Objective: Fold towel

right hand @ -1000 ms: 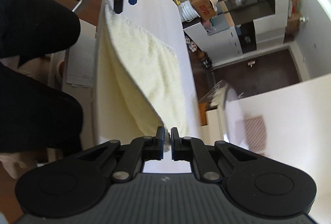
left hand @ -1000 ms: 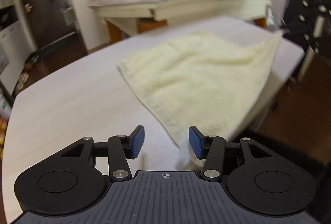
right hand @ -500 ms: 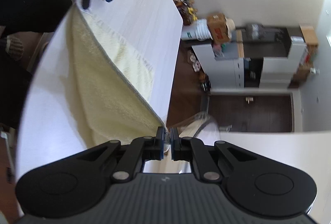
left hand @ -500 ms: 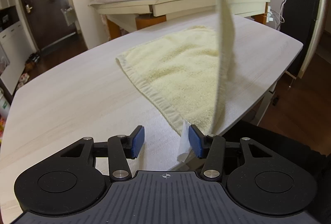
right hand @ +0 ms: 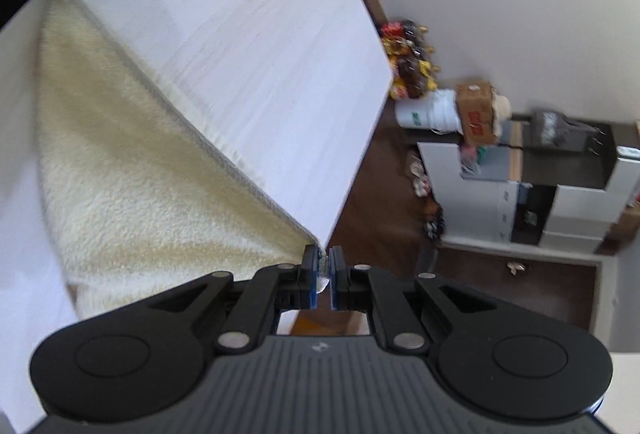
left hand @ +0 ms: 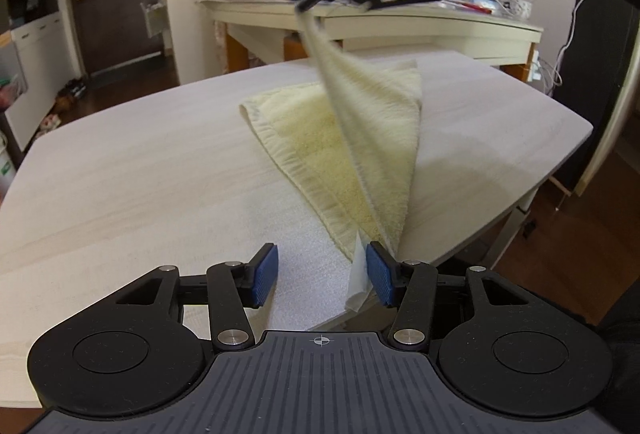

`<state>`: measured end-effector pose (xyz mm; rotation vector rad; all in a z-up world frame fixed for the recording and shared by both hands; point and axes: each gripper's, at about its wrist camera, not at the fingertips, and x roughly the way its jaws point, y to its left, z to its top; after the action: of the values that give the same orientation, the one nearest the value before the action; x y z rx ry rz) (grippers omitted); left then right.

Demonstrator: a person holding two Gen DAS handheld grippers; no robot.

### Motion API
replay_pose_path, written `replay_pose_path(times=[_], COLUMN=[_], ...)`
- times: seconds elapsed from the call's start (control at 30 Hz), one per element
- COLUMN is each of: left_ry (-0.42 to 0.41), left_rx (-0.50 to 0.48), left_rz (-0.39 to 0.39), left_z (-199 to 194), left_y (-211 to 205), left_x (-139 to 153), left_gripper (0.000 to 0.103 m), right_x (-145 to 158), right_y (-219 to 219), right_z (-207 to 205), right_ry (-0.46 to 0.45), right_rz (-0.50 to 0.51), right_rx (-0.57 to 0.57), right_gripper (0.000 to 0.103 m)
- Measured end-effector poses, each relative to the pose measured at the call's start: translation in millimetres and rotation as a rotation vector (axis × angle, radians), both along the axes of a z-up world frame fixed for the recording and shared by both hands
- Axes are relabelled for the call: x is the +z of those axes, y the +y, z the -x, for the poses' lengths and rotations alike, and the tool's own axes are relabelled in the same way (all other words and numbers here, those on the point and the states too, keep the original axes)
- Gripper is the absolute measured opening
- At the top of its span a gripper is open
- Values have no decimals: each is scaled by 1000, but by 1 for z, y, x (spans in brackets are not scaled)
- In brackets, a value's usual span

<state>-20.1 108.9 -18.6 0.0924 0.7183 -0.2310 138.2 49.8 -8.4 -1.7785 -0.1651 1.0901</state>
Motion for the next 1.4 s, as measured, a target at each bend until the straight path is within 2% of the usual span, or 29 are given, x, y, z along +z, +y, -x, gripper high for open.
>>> replay_pose_path(times=[0.3, 0.4, 0.47, 0.63, 0.73, 0.87, 1.0, 1.07, 1.2, 1.4], left_ry=[-8, -7, -7, -6, -18, -47, -82, -97, -114, -121], left_rx=[7, 10, 12, 17, 35, 62, 75, 75, 36, -53], left_rz=[34, 43, 49, 63, 80, 62, 11, -11, -37, -64], left_z=[-4, -3, -3, -3, 0, -1, -20, -33, -68, -124], left_y=[6, 6, 7, 8, 15, 22, 31, 35, 40, 37], left_x=[-3, -2, -2, -2, 3, 13, 23, 28, 34, 35], left_gripper=[56, 57, 57, 57, 57, 57, 59, 60, 60, 60], right_x=[-52, -62, -64, -38, -20, -1, 7, 19, 23, 30], right_y=[53, 58, 58, 44, 23, -23, -53, -75, -88, -76], right_z=[-28, -36, -39, -45, -41, -26, 3, 40, 84, 115], right_ry=[107, 118, 123, 192, 224, 376, 556, 698, 821, 909], right_rz=[66, 54, 28, -130, -230, -425, -580, -648, -683, -697], right_rx=[-6, -11, -26, -131, -236, -436, -522, -521, -506, -472], right_gripper=[7, 13, 22, 24, 34, 35, 35, 35, 35, 41])
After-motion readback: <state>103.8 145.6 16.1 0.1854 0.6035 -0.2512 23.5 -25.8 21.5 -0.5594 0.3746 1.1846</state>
